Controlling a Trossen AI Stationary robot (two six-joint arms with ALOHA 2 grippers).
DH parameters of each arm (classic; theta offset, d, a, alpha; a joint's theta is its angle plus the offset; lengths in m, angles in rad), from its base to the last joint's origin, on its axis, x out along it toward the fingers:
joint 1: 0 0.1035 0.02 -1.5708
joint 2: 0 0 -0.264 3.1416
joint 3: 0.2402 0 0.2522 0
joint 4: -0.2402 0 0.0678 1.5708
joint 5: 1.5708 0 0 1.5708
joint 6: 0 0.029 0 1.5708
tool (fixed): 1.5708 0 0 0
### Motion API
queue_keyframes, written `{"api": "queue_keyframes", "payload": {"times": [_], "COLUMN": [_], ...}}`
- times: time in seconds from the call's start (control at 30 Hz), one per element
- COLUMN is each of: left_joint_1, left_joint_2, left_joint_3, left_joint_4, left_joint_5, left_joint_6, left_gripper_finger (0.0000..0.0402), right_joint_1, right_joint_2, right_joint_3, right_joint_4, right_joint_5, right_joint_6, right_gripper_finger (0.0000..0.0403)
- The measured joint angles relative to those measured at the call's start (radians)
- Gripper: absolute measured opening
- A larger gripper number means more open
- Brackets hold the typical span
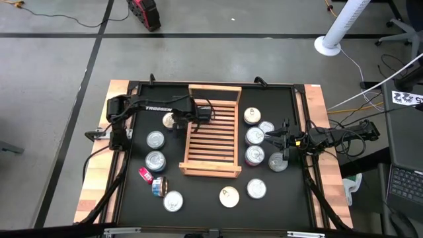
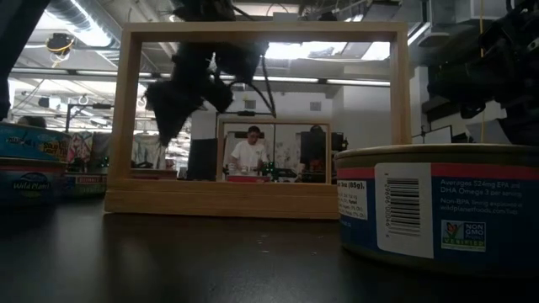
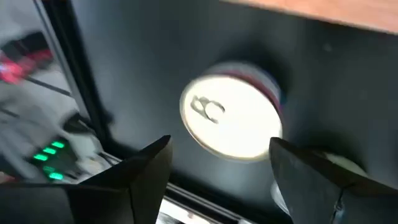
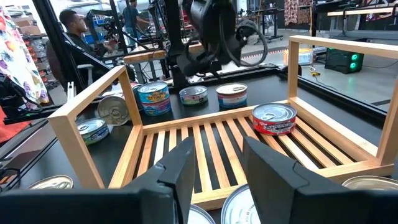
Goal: Stack canned seafood by type on shelf
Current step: Stack the red tuna can on top of the other red tuna can on the shelf
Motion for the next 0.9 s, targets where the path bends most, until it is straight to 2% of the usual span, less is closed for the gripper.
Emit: {"api": "queue_keyframes", "payload": {"times": [0.2, 0.3, 0.43, 0.57, 0.7, 0.9], "left_joint_1": [-0.012, -0.03, -0.073, -0.149, -0.241, -0.396], "left_joint_2": [-0.122, -0.203, -0.306, -0.385, -0.432, -0.439], "left_joint_3": [0.0, 0.0, 0.001, 0.001, 0.001, 0.001], "left_joint_4": [-0.059, -0.085, -0.12, -0.121, -0.122, -0.121], "left_joint_5": [0.159, 0.268, 0.413, 0.493, 0.538, 0.554], "left_joint_6": [-0.119, -0.265, -0.542, -0.833, -1.107, -1.617], "left_gripper_finger": [0.0265, 0.0265, 0.0265, 0.0265, 0.0265, 0.0265], "right_joint_1": [0.0, 0.0, 0.0, 0.0, 0.0, 0.0], "right_joint_2": [0.0, 0.0, 0.0, 0.0, 0.0, 0.0], "right_joint_3": [0.0, 0.0, 0.0, 0.0, 0.0, 0.0], "right_joint_4": [0.0, 0.0, 0.0, 0.0, 0.0, 0.0], "right_joint_5": [0.0, 0.0, 0.0, 0.0, 0.0, -0.001], "right_joint_6": [0.0, 0.0, 0.0, 0.0, 0.0, 0.0], "right_gripper_finger": [0.0136, 0.0136, 0.0136, 0.0136, 0.0136, 0.0136]}}
